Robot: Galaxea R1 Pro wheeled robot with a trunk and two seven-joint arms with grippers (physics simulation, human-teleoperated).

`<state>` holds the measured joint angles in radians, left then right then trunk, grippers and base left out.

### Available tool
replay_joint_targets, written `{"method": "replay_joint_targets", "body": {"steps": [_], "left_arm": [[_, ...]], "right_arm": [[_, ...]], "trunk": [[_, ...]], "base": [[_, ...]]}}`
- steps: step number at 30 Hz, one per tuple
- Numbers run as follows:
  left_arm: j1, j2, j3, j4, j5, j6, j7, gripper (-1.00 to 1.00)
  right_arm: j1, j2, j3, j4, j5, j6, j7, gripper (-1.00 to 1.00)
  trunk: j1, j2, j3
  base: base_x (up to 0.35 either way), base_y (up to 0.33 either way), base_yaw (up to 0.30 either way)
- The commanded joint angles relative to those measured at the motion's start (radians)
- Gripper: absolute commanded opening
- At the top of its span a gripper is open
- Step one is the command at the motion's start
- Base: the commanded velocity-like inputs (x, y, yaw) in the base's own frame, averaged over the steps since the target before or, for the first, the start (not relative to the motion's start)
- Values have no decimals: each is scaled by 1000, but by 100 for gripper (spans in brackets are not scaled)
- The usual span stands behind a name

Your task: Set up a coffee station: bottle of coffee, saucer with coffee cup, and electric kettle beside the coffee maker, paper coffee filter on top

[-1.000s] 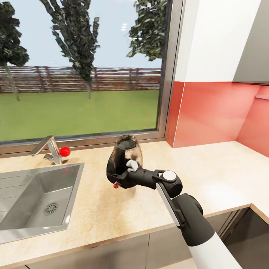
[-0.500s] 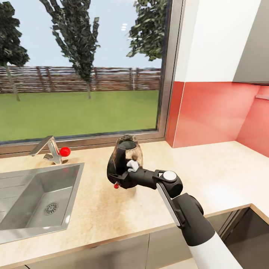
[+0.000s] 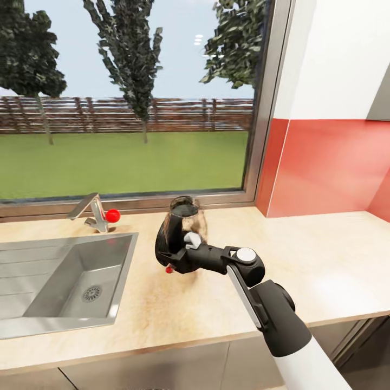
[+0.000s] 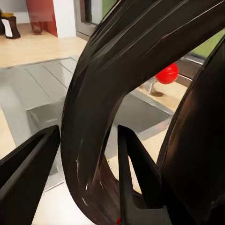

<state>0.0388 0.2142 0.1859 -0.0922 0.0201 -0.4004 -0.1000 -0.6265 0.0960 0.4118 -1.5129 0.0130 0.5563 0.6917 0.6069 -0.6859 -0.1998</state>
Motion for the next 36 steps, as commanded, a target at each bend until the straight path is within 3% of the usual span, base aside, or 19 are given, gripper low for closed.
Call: {"method": "replay_joint_targets", "body": {"steps": [1,6,16,27,36], "left_arm": [[6,2,9,1,3,-1,3,100],[14,2,12,4,4,-2,42,100],[9,-4,15,-11,13,-9,50,100],[0,-9,18,-35,14,-9,46,100],[0,-14,20,-57,14,-12,43,100]], "right_arm": [[-1,1,-1,-1,-4,7,3,-100],[-1,1,-1,-1,-4,7,3,-100],[-1,1,-1,-1,-4,7,3,-100],[-1,1,0,0,-2,8,3,-100],[-1,3,-1,0,-4,8,3,-100]], "trunk": [[0,-1,-1],[0,-1,1],[0,-1,4],[0,-1,5],[0,-1,5]], "base": [[0,0,272],[0,0,273],[-47,28,274],[-257,175,274],[-52,251,274]]}}
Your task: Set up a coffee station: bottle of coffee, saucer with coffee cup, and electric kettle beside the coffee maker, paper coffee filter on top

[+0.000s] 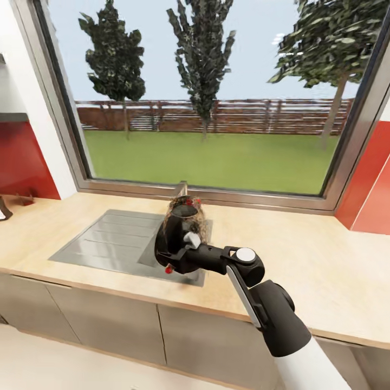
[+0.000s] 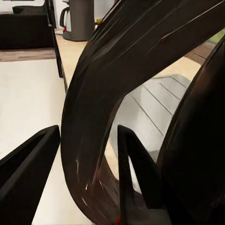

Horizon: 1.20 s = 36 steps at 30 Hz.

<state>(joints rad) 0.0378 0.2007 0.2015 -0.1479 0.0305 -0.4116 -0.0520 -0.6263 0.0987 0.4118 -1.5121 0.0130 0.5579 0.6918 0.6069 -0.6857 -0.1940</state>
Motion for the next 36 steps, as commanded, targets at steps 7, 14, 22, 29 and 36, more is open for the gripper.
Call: {"method": "replay_joint_targets", "body": {"steps": [7,14,22,29,36], "left_arm": [[1,-6,5,-9,3,0,-8,100],[1,-6,3,-10,2,0,-12,100],[1,-8,2,-10,2,0,-13,100],[1,-20,1,-12,0,0,-14,100],[1,-21,1,-13,1,0,-13,100]], "right_arm": [[-1,1,-1,-2,-4,7,3,-100],[-1,1,1,-2,-5,7,3,-100],[-1,2,1,-2,-5,7,3,-100],[-1,2,1,-2,-5,7,3,-100],[-1,1,1,-2,-5,8,3,-100]], "trunk": [[0,-1,-1],[0,-1,-1],[0,-1,-1],[0,-1,-1],[0,-1,-1]], "base": [[-1,29,274],[0,2,274],[0,0,273],[0,0,273],[0,0,273]]}}
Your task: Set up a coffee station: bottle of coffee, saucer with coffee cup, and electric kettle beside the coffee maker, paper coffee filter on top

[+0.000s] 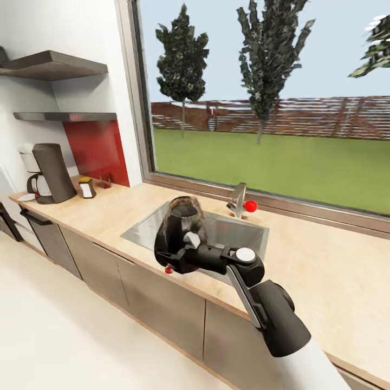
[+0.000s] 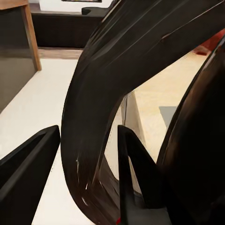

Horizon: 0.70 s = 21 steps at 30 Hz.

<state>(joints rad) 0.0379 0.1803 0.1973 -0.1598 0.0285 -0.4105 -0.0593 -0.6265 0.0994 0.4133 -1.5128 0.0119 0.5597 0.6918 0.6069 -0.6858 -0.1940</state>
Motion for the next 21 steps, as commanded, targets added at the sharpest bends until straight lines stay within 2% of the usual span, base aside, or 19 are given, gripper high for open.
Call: {"method": "replay_joint_targets", "body": {"steps": [1,21], "left_arm": [[0,0,5,-1,3,-1,-6,100],[0,-10,0,-1,-4,-1,-7,100]], "right_arm": [[-1,1,-1,-1,-4,7,3,-100],[-1,0,-1,-1,-4,9,3,-100]], "trunk": [[0,-1,-1],[0,-1,-1]], "base": [[0,0,274],[0,0,274]]}}
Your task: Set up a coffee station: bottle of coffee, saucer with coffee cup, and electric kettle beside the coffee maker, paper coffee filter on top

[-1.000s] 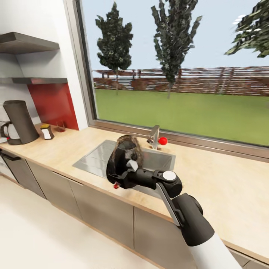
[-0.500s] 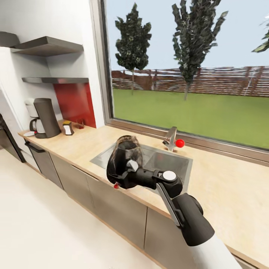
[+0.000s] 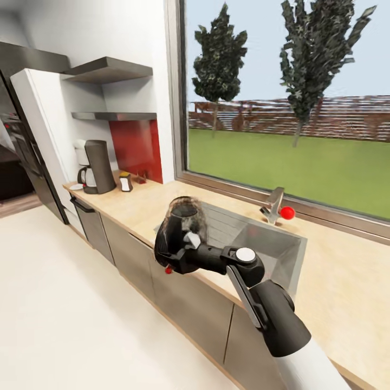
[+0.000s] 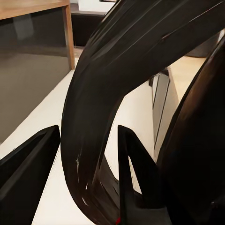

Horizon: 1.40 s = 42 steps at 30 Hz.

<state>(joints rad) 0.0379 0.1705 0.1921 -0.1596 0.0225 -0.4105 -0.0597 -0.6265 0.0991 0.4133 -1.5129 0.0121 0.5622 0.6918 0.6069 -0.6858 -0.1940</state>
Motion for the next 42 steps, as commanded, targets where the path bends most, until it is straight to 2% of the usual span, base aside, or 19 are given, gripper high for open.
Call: {"method": "replay_joint_targets", "body": {"steps": [1,15,26,42], "left_arm": [[0,0,5,-1,2,-1,-6,100],[0,0,5,-1,3,-1,-6,100],[0,0,5,-1,4,-1,-6,100],[0,2,4,-1,8,0,-6,100]], "right_arm": [[-1,1,-1,-1,-4,7,3,-100],[-1,1,1,-1,-4,7,3,-100],[-1,1,1,-1,-3,7,3,-100],[-1,1,-2,-3,-4,7,3,-100]], "trunk": [[0,-1,-1],[0,-1,-1],[0,-1,-1],[0,-1,-1]], "base": [[0,0,274],[12,0,274],[231,145,263],[206,271,25]]}}
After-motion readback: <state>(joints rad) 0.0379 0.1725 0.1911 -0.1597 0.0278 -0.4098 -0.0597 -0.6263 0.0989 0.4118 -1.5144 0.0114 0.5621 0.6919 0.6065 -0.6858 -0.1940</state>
